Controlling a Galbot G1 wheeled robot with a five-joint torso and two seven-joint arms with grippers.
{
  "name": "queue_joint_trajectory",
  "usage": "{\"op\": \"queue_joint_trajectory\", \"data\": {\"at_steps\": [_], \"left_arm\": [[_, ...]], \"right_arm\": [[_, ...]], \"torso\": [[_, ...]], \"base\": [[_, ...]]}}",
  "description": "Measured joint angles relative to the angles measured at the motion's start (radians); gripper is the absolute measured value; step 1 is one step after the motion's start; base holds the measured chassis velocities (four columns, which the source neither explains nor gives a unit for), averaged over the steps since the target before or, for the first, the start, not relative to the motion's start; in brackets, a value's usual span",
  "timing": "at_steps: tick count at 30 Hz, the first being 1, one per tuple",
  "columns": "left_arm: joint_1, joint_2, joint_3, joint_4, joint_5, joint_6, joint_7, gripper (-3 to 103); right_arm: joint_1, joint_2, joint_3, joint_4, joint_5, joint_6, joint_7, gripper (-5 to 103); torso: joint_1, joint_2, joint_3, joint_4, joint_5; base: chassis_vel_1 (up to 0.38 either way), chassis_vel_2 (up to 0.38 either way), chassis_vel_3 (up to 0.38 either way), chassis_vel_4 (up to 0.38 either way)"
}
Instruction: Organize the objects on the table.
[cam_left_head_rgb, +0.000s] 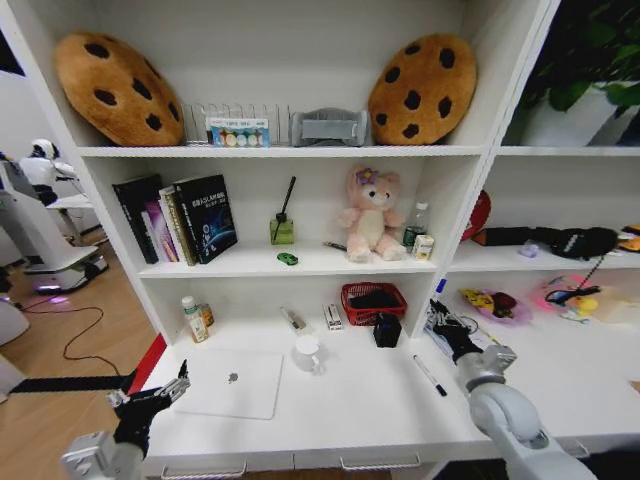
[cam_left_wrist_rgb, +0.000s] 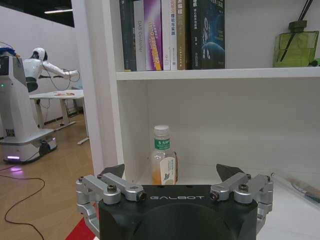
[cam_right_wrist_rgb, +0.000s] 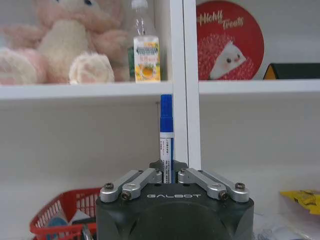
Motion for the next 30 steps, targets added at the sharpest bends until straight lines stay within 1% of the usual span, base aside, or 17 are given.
{"op": "queue_joint_trajectory", "data": {"at_steps": [2,4,5,7,9,17,20,22,27,30], "left_arm": [[0.0,0.0,0.0,0.0,0.0,0.0,0.0,100],[0.0,0.0,0.0,0.0,0.0,0.0,0.0,100],[0.0,0.0,0.0,0.0,0.0,0.0,0.0,100],[0.0,0.0,0.0,0.0,0.0,0.0,0.0,100],[0.0,0.0,0.0,0.0,0.0,0.0,0.0,100],[0.0,0.0,0.0,0.0,0.0,0.0,0.0,100],[0.0,0.0,0.0,0.0,0.0,0.0,0.0,100],[0.0,0.0,0.0,0.0,0.0,0.0,0.0,100],[0.0,0.0,0.0,0.0,0.0,0.0,0.0,100],[0.0,0.0,0.0,0.0,0.0,0.0,0.0,100]], "right_arm": [[0.015,0.0,-0.014,-0.039,-0.003,0.019,-0.017,9],[0.031,0.006,-0.038,-0.074,-0.013,0.062,-0.039,9],[0.031,0.006,-0.038,-0.074,-0.013,0.062,-0.039,9],[0.052,0.019,-0.064,-0.108,-0.023,0.108,-0.051,9],[0.077,0.028,-0.088,-0.13,-0.031,0.137,-0.068,9],[0.146,0.046,-0.163,-0.171,-0.035,0.156,-0.073,9],[0.163,0.058,-0.183,-0.191,-0.036,0.157,-0.072,9],[0.182,0.079,-0.216,-0.231,-0.041,0.168,-0.065,9],[0.195,0.108,-0.235,-0.256,-0.052,0.175,-0.053,9],[0.195,0.113,-0.236,-0.261,-0.056,0.175,-0.05,9]], "torso": [[0.001,0.0,0.0,0.0,0.0001],[0.001,0.0,0.0,-0.0001,-0.0003],[0.001,0.0,0.0,-0.0001,-0.0003],[0.001,-0.001,0.0,-0.0002,0.0002],[0.0,0.0,0.0,-0.0001,-0.0002],[0.0,-0.001,0.0,0.0,-0.0003],[0.0,-0.001,0.0,0.0,-0.0003],[0.0,-0.001,0.0,-0.0001,0.0],[0.0,-0.001,-0.001,-0.0001,-0.0001],[0.0,-0.001,-0.001,-0.0001,-0.0002]], "base": [[0.0,0.0,0.0,0.0],[0.0,0.0,0.0,0.0],[0.0,0.0,0.0,0.0],[0.0,0.0,0.0,0.0],[0.0,0.0,0.0,0.0],[0.0,0.0,0.0,0.0],[0.0,0.0,0.0,0.0],[0.0,0.0,0.0,0.0],[0.0,0.0,0.0,0.0],[0.0,0.0,0.0,0.0]]}}
